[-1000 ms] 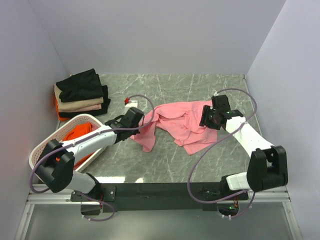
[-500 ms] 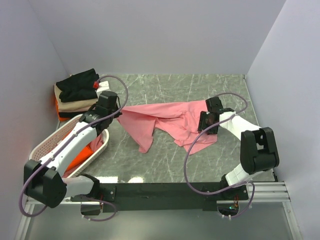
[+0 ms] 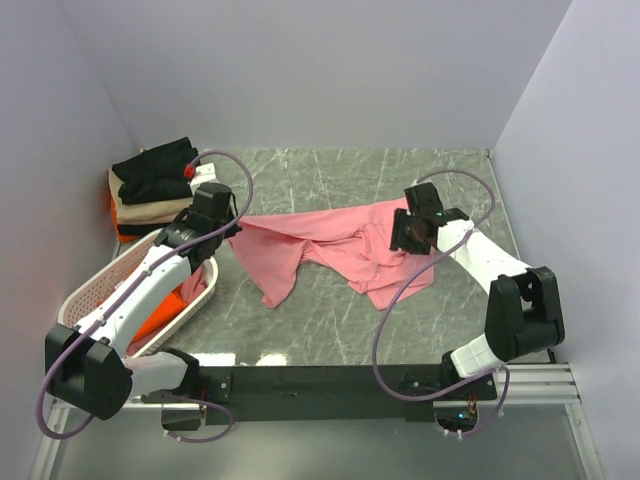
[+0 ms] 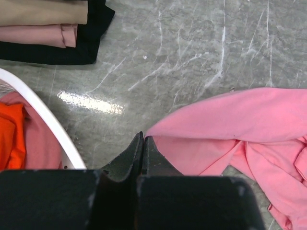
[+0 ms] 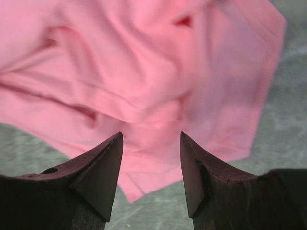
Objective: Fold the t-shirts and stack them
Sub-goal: Flatten the tshirt out
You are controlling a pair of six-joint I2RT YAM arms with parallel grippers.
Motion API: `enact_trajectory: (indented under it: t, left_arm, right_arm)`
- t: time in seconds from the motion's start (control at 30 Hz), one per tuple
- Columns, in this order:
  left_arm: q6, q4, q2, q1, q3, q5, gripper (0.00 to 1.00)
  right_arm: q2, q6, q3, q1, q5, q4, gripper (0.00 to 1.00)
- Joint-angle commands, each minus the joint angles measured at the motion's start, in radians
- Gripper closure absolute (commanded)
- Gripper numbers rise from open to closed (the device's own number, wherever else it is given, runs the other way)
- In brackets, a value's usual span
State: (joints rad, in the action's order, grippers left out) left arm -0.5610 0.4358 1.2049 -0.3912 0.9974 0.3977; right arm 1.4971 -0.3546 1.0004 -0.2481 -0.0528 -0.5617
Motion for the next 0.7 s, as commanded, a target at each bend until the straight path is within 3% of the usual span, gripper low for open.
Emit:
enact_trajectory:
  t: [0.0,0.33,0.67]
  left_arm:
    - [0.009,-0.009,0.001,0.005,0.02,-0.023,1.0]
    - [0.018,-0.025,0.016,0.005,0.014,-0.056,0.99]
    - [0.021,-0.031,0.019,0.005,0.006,-0.056,0.99]
  right_arm:
    - [-0.011,-0.004,0.07,-0.029,0.05,0.039,0.42]
    - [0.167,-0.027,0.168,-0.137,0.062,0.066,0.43]
    - [0.17,-0.047,0.13,-0.087,-0.027,0.046,0.43]
